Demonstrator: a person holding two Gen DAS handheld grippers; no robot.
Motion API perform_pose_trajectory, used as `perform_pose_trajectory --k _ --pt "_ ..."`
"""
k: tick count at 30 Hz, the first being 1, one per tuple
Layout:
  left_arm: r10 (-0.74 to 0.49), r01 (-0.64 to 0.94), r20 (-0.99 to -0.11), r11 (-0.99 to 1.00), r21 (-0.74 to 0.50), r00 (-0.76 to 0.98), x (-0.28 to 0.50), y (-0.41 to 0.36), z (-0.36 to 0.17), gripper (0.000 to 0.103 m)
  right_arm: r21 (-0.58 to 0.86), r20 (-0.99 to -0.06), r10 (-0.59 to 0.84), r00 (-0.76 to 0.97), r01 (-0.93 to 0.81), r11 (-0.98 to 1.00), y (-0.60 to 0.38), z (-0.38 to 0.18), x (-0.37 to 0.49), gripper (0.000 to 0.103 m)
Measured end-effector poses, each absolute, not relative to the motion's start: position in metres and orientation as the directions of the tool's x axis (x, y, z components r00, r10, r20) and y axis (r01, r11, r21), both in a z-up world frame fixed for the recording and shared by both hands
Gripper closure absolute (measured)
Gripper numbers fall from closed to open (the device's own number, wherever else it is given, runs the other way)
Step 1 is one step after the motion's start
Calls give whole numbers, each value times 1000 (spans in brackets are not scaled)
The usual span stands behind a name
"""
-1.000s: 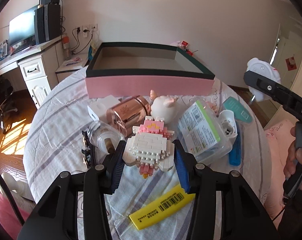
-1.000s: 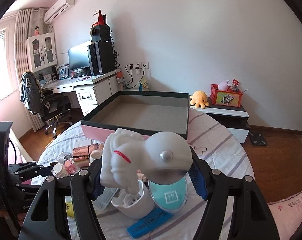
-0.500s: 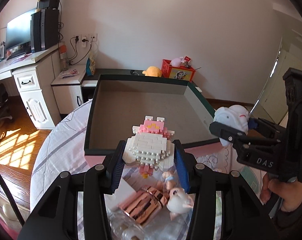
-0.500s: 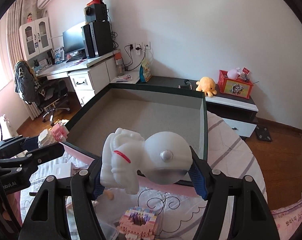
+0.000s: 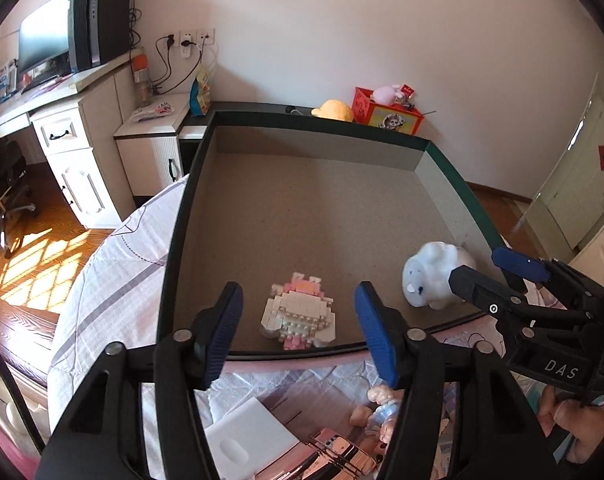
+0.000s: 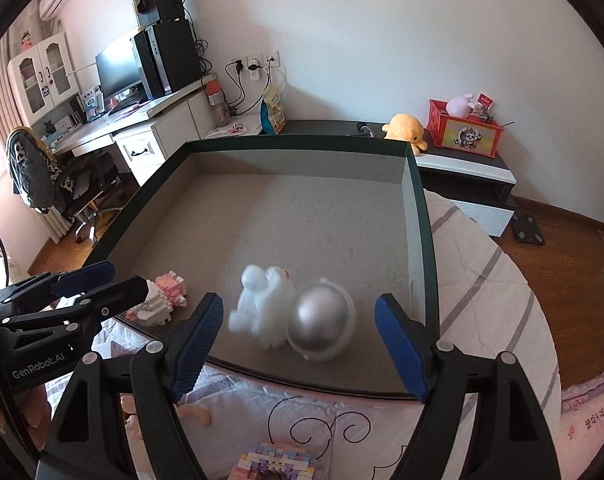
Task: Organize rigid objects
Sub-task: 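Lower both figures into the pink box and open both grippers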
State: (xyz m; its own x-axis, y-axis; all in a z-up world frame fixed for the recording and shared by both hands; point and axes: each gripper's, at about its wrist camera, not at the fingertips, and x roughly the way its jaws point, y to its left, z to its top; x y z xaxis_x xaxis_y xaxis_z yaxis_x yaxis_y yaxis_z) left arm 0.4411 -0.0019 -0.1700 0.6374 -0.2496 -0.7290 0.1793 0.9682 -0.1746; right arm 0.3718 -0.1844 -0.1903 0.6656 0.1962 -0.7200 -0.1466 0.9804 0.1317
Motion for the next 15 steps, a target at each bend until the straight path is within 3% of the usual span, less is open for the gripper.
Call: perform_pose_trajectory --k 3,5,7,13,15 --pt "-243 167 -684 970 -177 688 420 13 -157 24 155 -686 213 696 -147 977 -190 -179 353 23" --pt "-219 156 -643 976 -153 734 398 27 -148 11 158 -647 211 733 -142 977 -193 -167 331 22" --pt "-172 130 -595 985 -112 785 371 39 -139 6 144 -606 196 771 -137 980 -194 -154 305 21" --pt "-76 68 -471 997 -33 879 286 52 -121 0 119 -482 162 861 -119 986 -188 -128 220 17" --pt "-66 61 -446 998 -25 893 261 52 -117 0 102 -455 134 880 -98 990 -187 -122 194 10"
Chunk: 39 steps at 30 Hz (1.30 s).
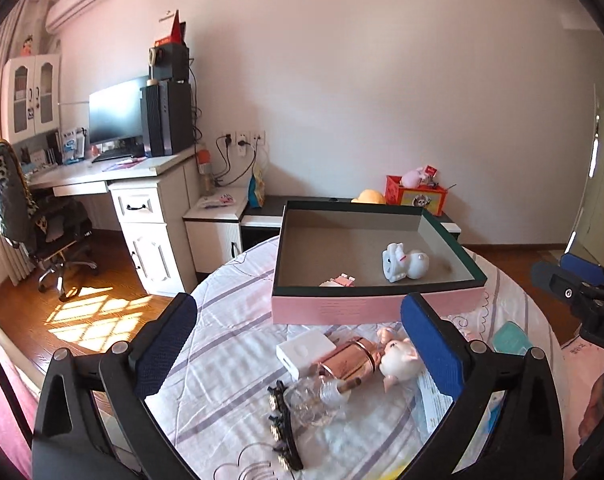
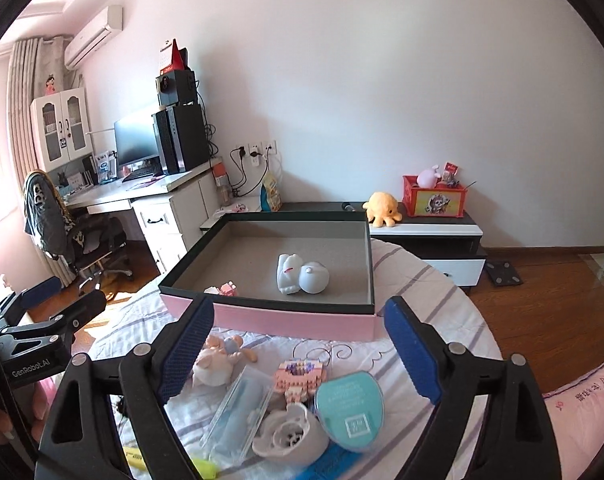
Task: Organize rigid objects
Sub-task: 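Lower both figures into the pink box and open both grippers, then withdraw both tools from the box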
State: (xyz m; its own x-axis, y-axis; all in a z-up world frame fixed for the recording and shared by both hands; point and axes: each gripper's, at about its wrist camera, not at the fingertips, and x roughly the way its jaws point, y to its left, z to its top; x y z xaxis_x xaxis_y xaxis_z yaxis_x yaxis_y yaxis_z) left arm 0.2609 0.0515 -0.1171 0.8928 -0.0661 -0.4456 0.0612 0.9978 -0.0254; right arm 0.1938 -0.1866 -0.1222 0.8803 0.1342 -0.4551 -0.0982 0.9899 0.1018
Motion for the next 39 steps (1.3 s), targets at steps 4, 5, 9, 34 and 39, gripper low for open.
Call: perform_pose_trajectory --k 4,5,9,34,39 --pt "-47 47 -424 999 -9 905 218 44 -110 0 76 -386 108 916 -85 993 -183 -111 142 0" --pt "-48 50 -420 999 -6 906 208 42 -109 0 67 -374 105 922 -86 994 -181 -109 130 0" --pt "-60 72 -394 997 15 917 172 34 -101 0 57 -339 79 937 -64 996 -175 -100 95 0" --pt "-74 88 -272 995 41 960 81 20 -75 0 7 -256 33 966 -32 999 -161 -83 14 0" --pt "-73 89 -303 995 39 950 91 26 -86 0 14 -288 23 957 -20 1000 -166 -96 22 0"
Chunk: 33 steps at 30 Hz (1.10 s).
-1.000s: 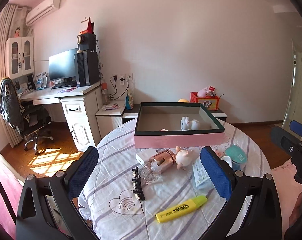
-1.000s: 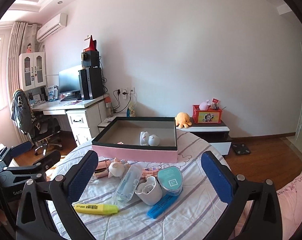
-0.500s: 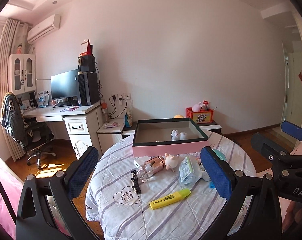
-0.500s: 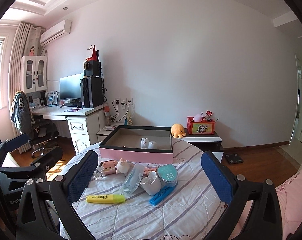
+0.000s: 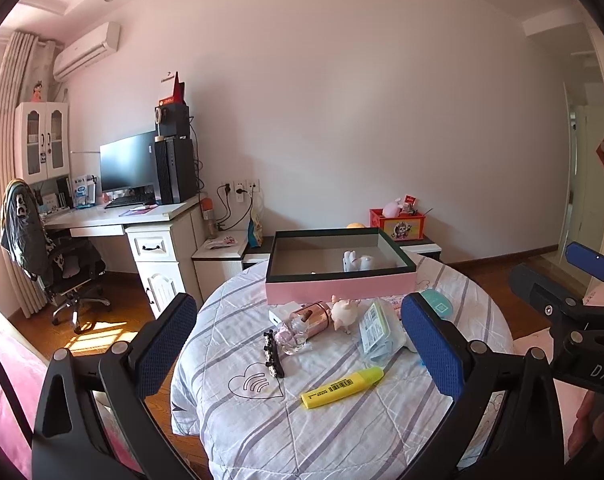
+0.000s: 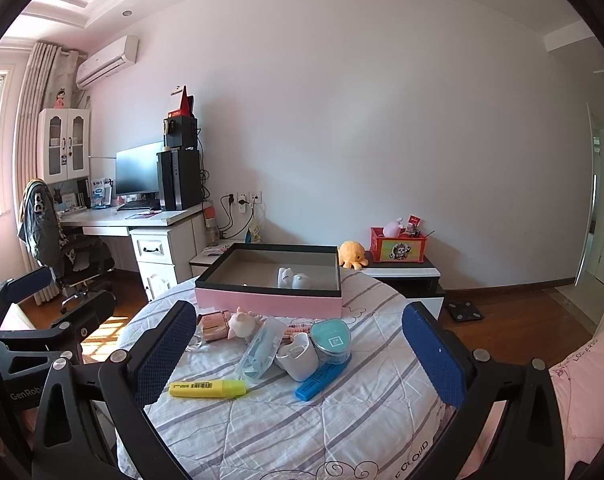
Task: Organize rigid objects
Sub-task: 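Withdraw both tools from the box, then grasp the teal-lidded container with the right gripper while the left gripper grasps the black clip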
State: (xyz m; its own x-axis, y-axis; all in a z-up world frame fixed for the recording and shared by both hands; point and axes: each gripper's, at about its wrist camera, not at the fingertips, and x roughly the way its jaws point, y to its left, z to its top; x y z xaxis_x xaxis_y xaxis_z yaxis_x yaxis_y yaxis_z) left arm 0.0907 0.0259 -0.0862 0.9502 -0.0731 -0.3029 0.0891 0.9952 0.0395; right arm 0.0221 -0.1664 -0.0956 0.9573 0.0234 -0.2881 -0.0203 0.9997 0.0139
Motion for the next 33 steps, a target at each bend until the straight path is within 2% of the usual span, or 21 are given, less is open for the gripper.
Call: perform_pose_trajectory --k 12,19,28,33 --pt "-31 38 -570 999 0 821 155 59 -171 0 41 -469 -15 883 39 998 -193 -162 72 0" --pt "21 -5 -627 1000 27 779 188 62 -202 0 56 -561 -19 828 61 997 -207 -200 98 0" --pt "91 -63 -731 996 67 676 260 77 -238 0 61 -609 -51 792 110 992 -227 -220 131 0" --pt "82 -49 -737 997 66 671 280 77 -245 0 50 -622 -53 782 107 993 -231 -225 159 0"
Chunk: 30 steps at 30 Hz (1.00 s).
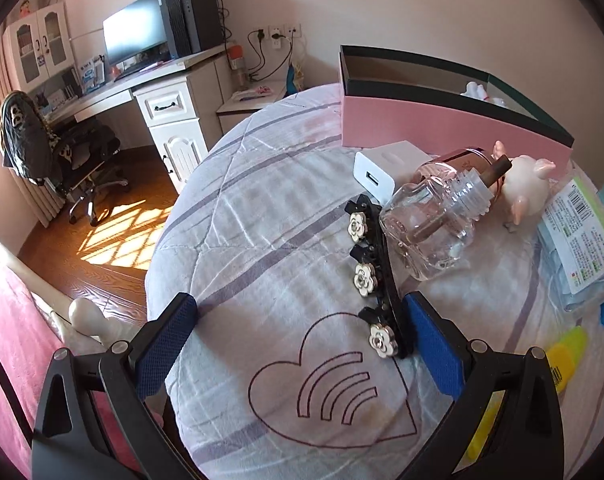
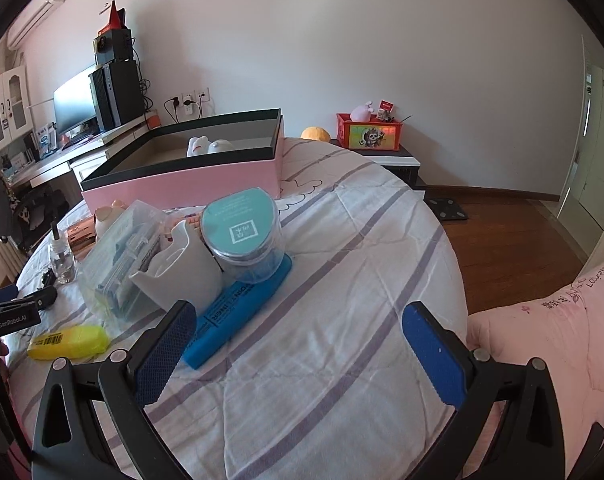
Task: Organize rigid objects
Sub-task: 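Grasp the teal-lidded container with the right gripper while the left gripper grasps the black clip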
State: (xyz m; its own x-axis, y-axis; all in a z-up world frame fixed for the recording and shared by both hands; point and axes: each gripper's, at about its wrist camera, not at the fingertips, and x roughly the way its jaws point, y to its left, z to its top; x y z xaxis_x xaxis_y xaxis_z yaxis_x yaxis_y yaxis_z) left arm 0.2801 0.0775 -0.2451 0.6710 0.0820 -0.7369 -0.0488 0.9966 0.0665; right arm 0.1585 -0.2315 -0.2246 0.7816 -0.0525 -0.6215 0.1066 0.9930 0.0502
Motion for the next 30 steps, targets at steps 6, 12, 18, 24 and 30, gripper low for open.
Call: perform_pose_trajectory --k 6,12,18,24,30 --pt "45 -1 -733 998 60 679 292 78 -244 9 -21 -649 -67 758 70 997 -226 -228 204 0" --pt "-14 75 -705 996 56 709 288 71 -241 40 -16 -673 -15 739 6 1000 -226 -223 237 0" --pt "-45 107 -690 993 47 722 287 67 -238 75 65 -705 106 701 -85 994 -227 -228 256 30" --pt "-93 104 -689 994 -26 718 284 76 -237 84 74 -699 122 705 -98 992 -223 -229 252 36" --pt "-136 110 -687 991 -82 714 274 80 -231 84 100 -671 143 728 -103 990 -224 -222 236 36"
